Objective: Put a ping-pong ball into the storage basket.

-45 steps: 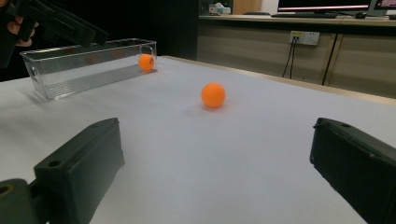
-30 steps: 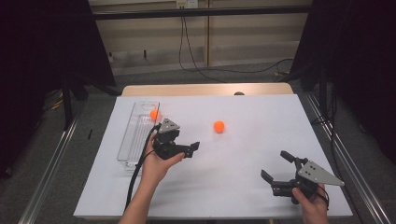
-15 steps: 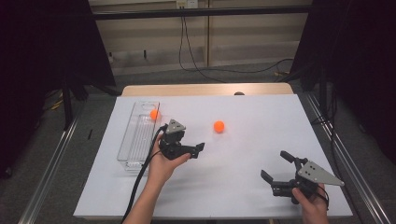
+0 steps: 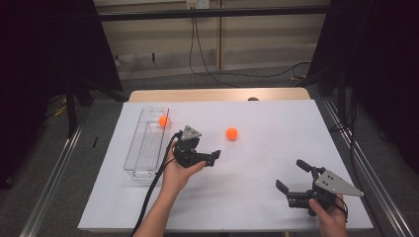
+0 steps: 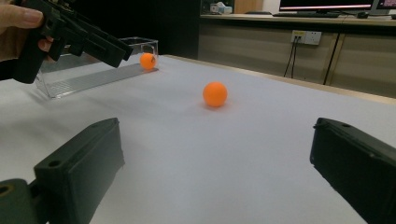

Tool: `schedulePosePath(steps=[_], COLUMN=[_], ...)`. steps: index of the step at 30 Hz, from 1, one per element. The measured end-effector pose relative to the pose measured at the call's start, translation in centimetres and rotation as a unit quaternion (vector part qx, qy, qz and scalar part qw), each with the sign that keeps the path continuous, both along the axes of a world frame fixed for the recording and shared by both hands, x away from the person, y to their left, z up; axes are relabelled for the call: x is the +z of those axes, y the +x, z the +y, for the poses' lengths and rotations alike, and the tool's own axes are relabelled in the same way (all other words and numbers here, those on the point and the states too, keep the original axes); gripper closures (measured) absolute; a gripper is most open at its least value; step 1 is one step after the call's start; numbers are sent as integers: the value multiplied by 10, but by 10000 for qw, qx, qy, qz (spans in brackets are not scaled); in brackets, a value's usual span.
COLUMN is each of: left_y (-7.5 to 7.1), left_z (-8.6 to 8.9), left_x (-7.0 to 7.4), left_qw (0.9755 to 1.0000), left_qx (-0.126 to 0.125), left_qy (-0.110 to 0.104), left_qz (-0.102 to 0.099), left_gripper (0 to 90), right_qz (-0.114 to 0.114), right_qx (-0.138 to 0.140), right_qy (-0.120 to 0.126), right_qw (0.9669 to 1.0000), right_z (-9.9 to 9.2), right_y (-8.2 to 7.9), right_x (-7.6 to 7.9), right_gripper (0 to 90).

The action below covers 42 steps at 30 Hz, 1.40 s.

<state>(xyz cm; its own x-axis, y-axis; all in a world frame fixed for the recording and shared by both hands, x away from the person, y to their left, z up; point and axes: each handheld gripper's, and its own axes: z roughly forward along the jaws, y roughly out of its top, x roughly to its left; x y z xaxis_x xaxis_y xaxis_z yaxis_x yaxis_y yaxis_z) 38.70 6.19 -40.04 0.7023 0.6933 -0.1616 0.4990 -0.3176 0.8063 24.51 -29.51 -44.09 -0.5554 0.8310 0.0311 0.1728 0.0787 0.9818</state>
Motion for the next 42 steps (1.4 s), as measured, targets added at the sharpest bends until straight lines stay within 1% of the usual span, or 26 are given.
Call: schedulePosePath(steps=[1,5,9,11,15,16,18,22,23,26,30,32,33,36,39,42], left_y=[1,1,2,3,5,5,6,8,8,9,11,11,12,13,15,16], left_z=[0,-5,-8,-10,-12,-12,-13,-15,-15,-16,-18,-19,-19,-21,-22,-24], left_x=[0,-2,-3,-4,-4,-5,-5,-7,-7,-8,-10,-11,-11,-12,-13,-15], left_qw=[10000,10000,10000,10000,10000,10000,10000,10000,10000,10000,10000,9999,10000,9999,9999,9999], left_qx=[-22,-55,-26,-6,-8,11,19,22,-2,27,41,57,33,45,24,48], left_qy=[28,18,14,-31,0,-19,17,-5,24,-10,13,-46,-13,-47,-1,-19], left_qz=[-8,5,37,39,32,45,38,41,42,56,82,83,72,100,109,117], left_gripper=[105,105,105,105,105,105,106,106,105,105,105,105,105,105,105,105], right_qz=[-2,1,-3,0,-8,-5,-10,-7,-8,-3,-4,-3,-5,-2,0,-2], right_qx=[1,1,7,8,16,16,17,18,18,17,21,20,23,26,25,27], right_qy=[0,6,-3,8,5,7,3,3,2,2,-1,-1,1,0,1,-2], right_qw=[10000,10000,10000,10000,10000,10000,10000,10000,10000,10000,10000,10000,10000,10000,10000,10000], right_z=[0,0,0,0,0,0,0,0,0,0,0,0,0,0,0,0], right_y=[0,0,0,0,0,0,0,-1,0,0,-1,-1,-1,-1,-1,-1], right_x=[0,0,0,0,0,0,0,0,0,0,0,0,0,1,0,1], right_gripper=[21,21,21,21,22,22,21,21,21,22,22,22,22,22,22,22])
